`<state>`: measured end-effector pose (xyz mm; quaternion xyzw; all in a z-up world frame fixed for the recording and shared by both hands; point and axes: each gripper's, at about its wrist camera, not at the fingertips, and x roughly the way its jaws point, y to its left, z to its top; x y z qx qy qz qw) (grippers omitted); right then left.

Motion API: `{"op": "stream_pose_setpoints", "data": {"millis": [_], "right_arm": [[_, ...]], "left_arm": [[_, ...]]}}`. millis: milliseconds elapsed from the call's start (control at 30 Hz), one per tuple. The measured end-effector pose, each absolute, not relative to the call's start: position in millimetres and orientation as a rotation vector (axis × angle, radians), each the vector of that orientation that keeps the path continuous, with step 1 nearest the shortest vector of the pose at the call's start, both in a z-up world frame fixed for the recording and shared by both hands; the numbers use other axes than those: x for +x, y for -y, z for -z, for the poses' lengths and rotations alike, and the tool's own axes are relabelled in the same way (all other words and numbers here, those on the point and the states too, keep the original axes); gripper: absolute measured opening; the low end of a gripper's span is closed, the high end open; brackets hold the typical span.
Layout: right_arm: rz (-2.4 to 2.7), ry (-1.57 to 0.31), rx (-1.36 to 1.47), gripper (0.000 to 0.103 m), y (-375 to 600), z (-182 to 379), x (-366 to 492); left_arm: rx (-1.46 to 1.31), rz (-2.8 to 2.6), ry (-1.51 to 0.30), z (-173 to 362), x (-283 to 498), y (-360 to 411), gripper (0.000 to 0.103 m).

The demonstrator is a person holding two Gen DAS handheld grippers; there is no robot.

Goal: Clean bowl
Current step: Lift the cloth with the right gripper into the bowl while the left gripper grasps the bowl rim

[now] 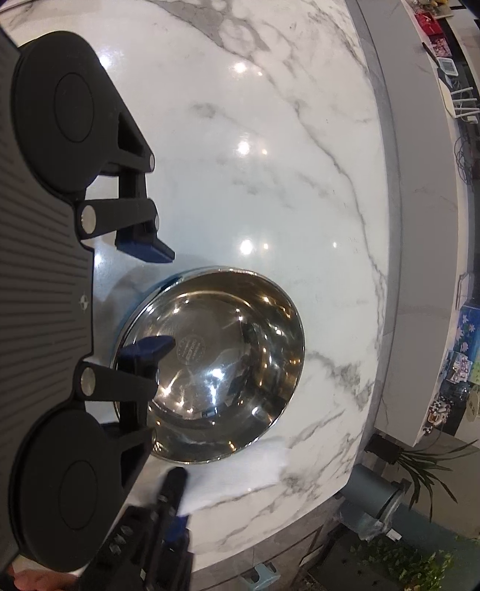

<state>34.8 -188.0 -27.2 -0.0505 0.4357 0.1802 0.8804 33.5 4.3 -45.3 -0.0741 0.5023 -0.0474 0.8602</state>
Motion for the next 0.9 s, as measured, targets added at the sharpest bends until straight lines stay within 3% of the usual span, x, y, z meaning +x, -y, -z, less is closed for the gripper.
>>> {"op": "stream_pose_setpoints", "data": {"millis": [233, 533, 900], "right_arm": [[-0.456, -0.797, -0.083, 0.015, 172, -4, 27], [-0.511, -0.867, -0.143, 0.015, 149, 7, 27], [-0.543, -0.95, -0.184, 0.015, 150, 17, 24]], "left_arm": [[-0.151, 0.1, -1.043, 46, 34, -2, 0.035], [-0.152, 0.114, -1.04, 46, 34, -3, 0.033], [-0.017, 0.127, -0.956, 36, 26, 13, 0.014]]}}
